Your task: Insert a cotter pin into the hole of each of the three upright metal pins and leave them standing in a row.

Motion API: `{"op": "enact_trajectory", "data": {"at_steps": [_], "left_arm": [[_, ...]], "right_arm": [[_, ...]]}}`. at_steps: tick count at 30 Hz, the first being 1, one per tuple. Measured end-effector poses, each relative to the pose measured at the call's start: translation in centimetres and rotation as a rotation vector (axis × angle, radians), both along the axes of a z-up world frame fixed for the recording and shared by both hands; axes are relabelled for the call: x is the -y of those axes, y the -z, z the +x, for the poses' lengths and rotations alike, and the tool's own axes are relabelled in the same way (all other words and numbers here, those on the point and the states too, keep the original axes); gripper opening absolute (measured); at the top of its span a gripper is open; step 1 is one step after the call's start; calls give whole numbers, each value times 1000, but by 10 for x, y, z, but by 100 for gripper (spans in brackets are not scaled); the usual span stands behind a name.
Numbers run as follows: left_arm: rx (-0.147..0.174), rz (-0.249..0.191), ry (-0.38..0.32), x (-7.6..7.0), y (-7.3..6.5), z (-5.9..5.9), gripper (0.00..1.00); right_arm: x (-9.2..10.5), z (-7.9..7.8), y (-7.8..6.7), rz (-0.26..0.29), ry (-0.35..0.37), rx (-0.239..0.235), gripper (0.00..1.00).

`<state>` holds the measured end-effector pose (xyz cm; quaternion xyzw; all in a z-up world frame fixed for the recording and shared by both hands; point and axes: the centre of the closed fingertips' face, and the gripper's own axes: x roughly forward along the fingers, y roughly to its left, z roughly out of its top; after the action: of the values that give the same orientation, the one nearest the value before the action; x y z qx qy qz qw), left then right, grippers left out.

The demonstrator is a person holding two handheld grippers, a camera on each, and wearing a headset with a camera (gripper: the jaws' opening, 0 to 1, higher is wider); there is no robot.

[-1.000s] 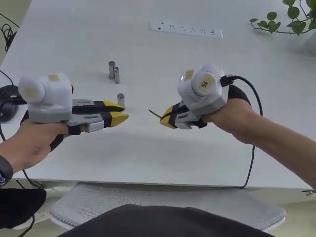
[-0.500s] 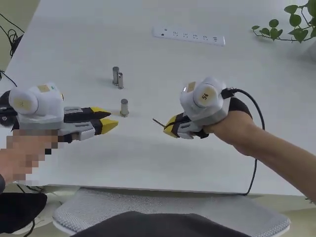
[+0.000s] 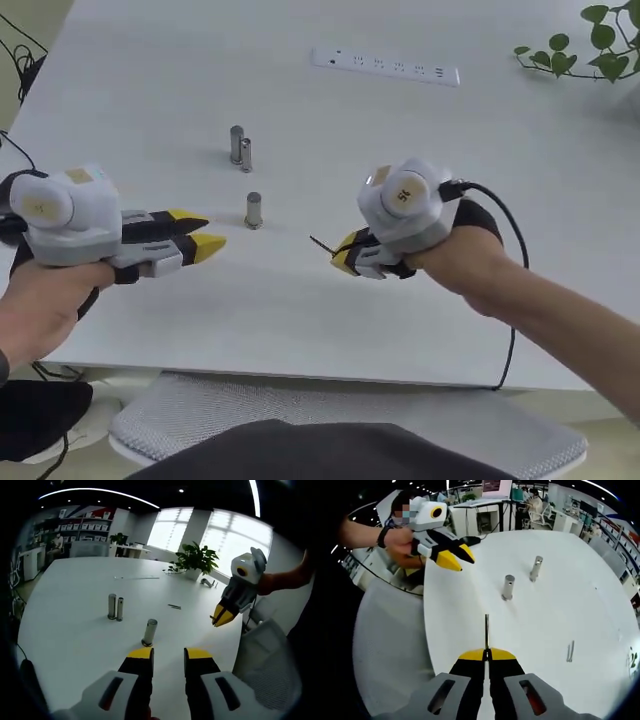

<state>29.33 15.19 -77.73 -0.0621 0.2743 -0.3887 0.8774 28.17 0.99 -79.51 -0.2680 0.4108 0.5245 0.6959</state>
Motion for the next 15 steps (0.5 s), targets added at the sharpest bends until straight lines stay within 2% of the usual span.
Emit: {"op": "enact_trajectory", "data": {"at_steps": [10, 15], "left_arm": [[3, 19, -32, -2, 12, 16, 22], [14, 49, -25, 3, 20, 24, 23]], "right_arm": [[-10, 12, 14, -28, 38, -11, 2], [-14, 15, 21, -46, 51, -26, 2]]}}
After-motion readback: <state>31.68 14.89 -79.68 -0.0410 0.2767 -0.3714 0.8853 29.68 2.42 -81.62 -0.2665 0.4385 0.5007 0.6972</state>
